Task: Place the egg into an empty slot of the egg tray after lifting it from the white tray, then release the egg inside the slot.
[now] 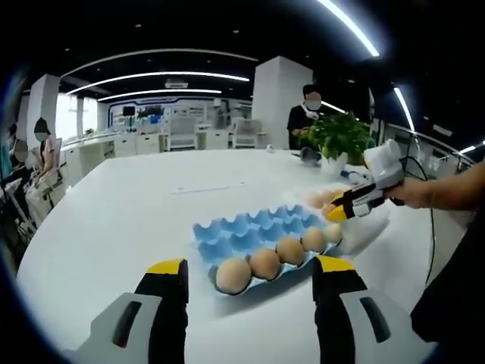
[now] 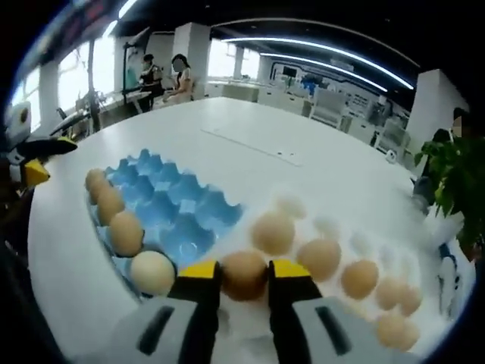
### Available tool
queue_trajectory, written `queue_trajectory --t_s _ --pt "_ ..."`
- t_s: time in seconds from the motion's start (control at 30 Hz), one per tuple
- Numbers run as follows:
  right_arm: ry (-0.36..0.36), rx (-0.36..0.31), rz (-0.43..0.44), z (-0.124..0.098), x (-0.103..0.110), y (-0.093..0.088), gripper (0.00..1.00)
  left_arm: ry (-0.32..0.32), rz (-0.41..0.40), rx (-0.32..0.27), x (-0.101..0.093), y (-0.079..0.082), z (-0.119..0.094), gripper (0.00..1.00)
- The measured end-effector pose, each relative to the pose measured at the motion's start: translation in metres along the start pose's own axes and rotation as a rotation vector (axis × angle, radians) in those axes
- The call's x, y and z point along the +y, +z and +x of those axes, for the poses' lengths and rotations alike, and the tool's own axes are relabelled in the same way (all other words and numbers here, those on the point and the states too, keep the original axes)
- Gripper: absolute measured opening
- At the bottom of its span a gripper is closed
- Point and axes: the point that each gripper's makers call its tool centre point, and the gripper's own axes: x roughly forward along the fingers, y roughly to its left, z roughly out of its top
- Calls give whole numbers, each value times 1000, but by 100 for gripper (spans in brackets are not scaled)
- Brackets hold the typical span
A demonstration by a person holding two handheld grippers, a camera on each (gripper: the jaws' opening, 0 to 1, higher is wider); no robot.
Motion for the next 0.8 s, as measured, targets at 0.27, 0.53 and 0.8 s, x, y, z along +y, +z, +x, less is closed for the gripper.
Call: queue_trajectory --t_s 0.27,0.53,0.8 --pt "-23 -127 191 -14 -10 14 24 19 8 10 6 -2 -5 68" --pt "-33 -159 192 -27 -18 22 24 11 10 16 5 -3 -1 68" --pt "-20 -190 207 -31 -12 31 24 15 19 17 6 -2 0 70"
